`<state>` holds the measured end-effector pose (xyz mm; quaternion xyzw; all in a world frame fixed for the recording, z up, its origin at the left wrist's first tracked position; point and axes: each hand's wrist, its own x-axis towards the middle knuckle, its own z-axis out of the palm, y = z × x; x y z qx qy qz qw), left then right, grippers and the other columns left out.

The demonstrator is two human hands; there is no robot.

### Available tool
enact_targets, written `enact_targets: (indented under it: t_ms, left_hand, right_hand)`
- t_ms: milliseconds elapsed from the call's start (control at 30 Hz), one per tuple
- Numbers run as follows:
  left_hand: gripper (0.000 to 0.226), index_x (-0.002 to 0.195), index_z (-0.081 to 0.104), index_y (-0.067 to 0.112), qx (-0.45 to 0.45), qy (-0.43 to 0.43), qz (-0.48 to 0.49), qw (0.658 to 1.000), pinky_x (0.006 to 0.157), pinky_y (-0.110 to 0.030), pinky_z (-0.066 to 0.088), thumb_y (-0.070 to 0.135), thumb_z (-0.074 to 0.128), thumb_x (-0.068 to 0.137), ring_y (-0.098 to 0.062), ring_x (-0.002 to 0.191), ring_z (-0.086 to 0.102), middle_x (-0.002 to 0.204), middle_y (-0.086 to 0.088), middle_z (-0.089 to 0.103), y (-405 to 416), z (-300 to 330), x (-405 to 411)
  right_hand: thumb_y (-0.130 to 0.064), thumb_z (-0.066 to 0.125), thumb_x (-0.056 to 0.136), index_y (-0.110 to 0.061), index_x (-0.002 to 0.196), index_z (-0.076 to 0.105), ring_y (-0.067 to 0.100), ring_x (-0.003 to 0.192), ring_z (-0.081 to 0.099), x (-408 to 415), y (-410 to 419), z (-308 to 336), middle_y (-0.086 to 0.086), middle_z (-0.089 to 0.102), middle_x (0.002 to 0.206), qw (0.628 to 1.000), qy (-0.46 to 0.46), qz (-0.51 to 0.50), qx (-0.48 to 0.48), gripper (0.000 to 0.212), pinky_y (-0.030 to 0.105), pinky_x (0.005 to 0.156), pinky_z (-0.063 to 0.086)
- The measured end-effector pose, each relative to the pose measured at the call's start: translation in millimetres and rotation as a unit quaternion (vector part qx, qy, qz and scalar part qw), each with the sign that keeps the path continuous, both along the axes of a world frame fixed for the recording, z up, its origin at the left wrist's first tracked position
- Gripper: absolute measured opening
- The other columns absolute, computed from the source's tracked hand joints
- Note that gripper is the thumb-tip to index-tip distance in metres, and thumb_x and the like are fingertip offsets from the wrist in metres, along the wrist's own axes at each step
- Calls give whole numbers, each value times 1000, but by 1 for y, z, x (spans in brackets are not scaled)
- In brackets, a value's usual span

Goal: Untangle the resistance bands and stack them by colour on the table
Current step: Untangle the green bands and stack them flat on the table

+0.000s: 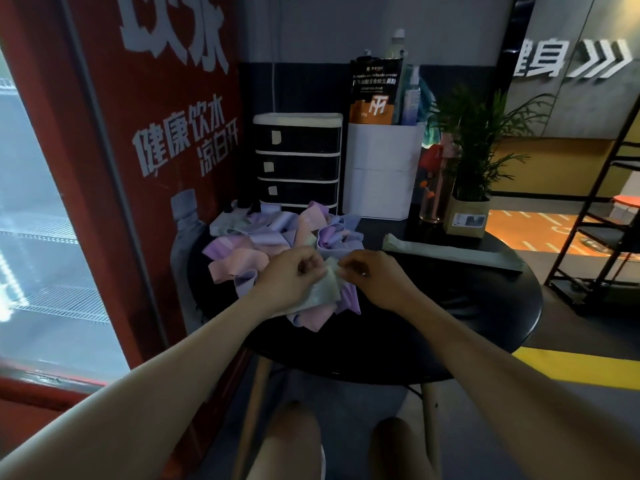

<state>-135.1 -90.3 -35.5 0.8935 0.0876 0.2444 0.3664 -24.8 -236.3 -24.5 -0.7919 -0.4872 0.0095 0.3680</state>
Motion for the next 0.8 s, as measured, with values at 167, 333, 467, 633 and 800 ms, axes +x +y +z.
enact_targets:
  t_ms: [167, 333, 467, 633, 800]
  left_hand:
    - [14, 77, 56, 16, -52, -71, 17, 996, 66, -20, 38, 13, 59, 90, -8, 68, 48, 71, 6, 53, 0, 35, 14]
    - [16, 77, 55, 19, -70, -119, 10, 990, 66, -17, 39, 10, 58, 90, -9, 67, 49, 70, 4, 53, -5, 61, 30]
    - [17, 75, 57, 21, -65, -140, 15, 988, 65, -18, 38, 11, 60, 88, -8, 67, 48, 70, 4, 53, -5, 76, 41]
    - [6, 95, 58, 19, -88, -84, -15, 993, 71, -25, 41, 24, 58, 91, -12, 78, 51, 83, 0, 57, -3, 87, 51]
    - [14, 97, 58, 12, -121, -58, -33, 990, 71, -28, 44, 25, 60, 90, -15, 79, 55, 87, -2, 59, -6, 96, 60]
  right_hand:
    - [-16, 57, 91, -2, 81, 68, 7, 70, 53, 0, 2, 28, 10, 66, 78, 996, 26, -5, 88, 20, 17, 64, 40]
    - [-12, 61, 87, 2, 87, 70, 21, 73, 61, 5, 10, 57, 11, 69, 81, 992, -40, -36, 114, 17, 20, 66, 44]
    - [-10, 55, 89, 1, 87, 70, 19, 69, 56, 14, 10, 77, 14, 69, 81, 986, -93, -58, 124, 18, 9, 56, 37]
    - [-6, 53, 90, 5, 87, 68, 15, 67, 51, 25, 11, 98, 8, 63, 77, 983, -97, -64, 144, 19, 6, 54, 34]
    - [-8, 51, 93, 2, 92, 67, 20, 76, 57, 38, 5, 124, 6, 64, 84, 974, -111, -87, 178, 19, 29, 72, 46]
